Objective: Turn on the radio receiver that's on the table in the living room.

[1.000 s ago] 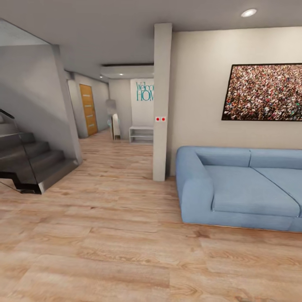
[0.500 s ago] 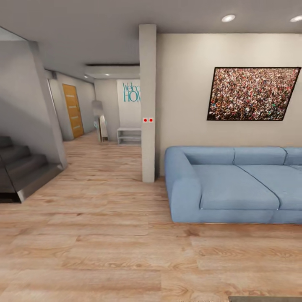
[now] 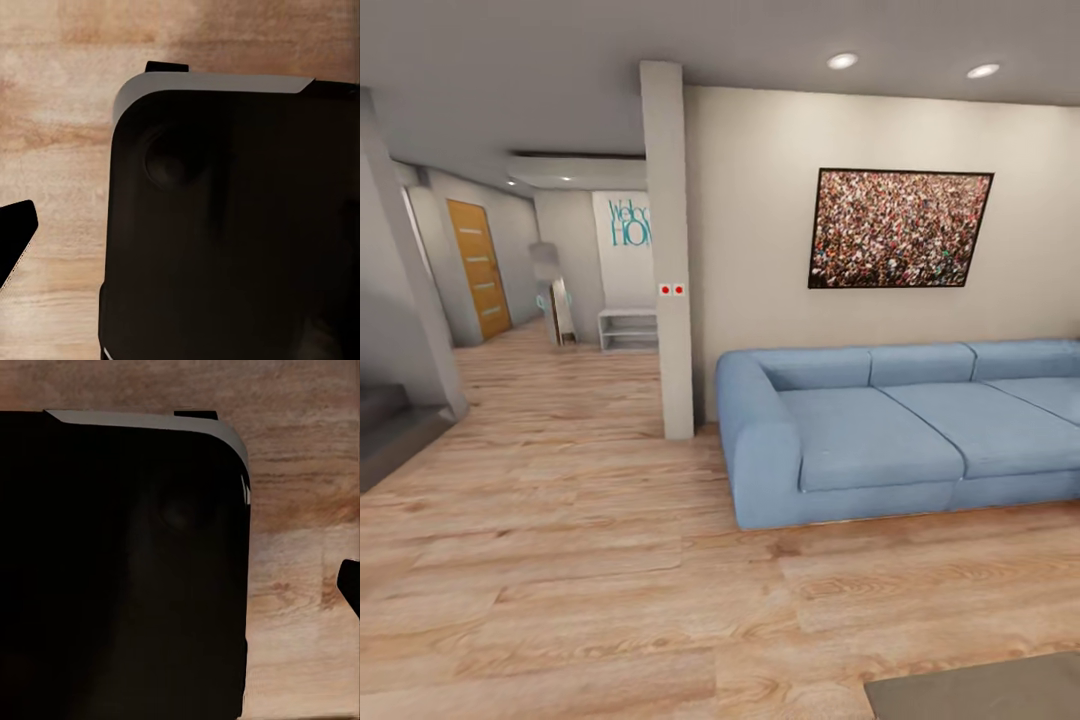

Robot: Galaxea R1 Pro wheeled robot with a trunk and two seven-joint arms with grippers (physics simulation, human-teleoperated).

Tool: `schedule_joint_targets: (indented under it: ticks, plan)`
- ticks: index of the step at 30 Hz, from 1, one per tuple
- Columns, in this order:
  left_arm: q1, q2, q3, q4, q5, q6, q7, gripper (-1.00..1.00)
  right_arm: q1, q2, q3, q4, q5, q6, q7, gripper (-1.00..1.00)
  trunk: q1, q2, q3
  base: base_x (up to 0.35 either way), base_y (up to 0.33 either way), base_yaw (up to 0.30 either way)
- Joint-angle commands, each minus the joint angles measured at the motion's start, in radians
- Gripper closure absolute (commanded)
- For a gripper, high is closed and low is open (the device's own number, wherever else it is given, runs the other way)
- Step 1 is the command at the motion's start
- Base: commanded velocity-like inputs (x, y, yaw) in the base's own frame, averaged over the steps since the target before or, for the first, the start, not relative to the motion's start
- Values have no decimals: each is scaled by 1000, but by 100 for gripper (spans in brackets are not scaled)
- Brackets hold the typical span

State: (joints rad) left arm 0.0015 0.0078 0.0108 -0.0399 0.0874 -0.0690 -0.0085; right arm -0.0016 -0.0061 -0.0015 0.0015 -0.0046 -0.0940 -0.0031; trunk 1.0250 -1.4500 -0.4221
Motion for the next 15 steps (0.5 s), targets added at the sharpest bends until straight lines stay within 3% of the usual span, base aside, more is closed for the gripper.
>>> schedule_joint_targets:
  ticks: [1, 15]
  plan:
    - [0, 0, 0, 0, 0, 0, 0, -100, 0, 0, 0, 0, 0, 0, 0, -100, 0, 0, 1, 0, 0, -264]
    - [0, 0, 0, 0, 0, 0, 1, -100, 0, 0, 0, 0, 0, 0, 0, -100, 0, 0, 10, 0, 0, -264]
